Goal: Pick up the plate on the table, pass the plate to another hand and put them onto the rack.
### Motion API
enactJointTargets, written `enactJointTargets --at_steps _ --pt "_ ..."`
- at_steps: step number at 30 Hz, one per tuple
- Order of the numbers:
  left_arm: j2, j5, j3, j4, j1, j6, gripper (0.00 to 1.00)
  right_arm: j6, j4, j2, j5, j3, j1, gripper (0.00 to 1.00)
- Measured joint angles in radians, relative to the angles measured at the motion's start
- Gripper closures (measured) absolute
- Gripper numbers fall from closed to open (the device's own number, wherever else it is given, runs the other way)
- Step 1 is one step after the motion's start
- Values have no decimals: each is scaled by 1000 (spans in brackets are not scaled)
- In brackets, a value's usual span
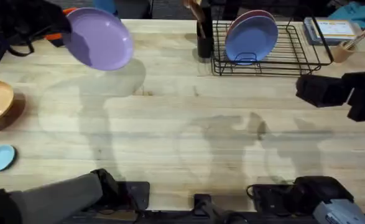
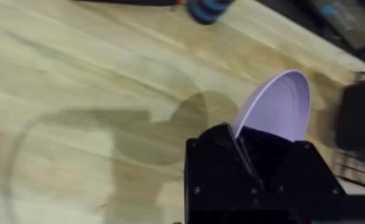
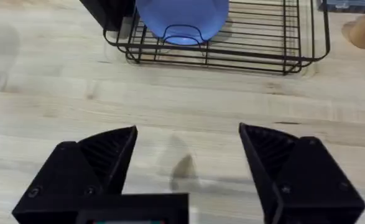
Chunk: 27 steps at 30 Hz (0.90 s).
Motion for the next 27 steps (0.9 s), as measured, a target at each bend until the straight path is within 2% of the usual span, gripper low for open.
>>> enactJointTargets --at_steps 1,2,10,11,12,14,20,22,23,24,27 --pt "0 42 0 -1 -32 -32 958 0 0 0 0 0 0 3" --pt "0 51 0 -2 -44 -46 958 0 0 0 0 0 0 3" --pt "0 77 0 -27 -145 -103 958 0 0 0 0 0 0 3" --pt "0 79 0 -44 -189 -123 958 6 0 0 0 0 0 4" --pt "0 80 0 -48 -204 -130 958 9 0 0 0 0 0 4" --pt "0 80 0 -61 -305 -156 958 51 0 0 0 0 0 3" --pt "0 83 0 -65 -415 -209 958 136 0 0 0 0 0 3" --pt "0 83 0 -65 -517 -239 957 276 0 0 0 0 0 3" --pt "0 83 0 -65 -535 -241 957 301 0 0 0 0 0 3" --pt "0 83 0 -65 -579 -259 957 374 0 0 0 0 0 3" --pt "0 84 0 -65 -613 -267 957 449 0 0 -7 0 0 3"
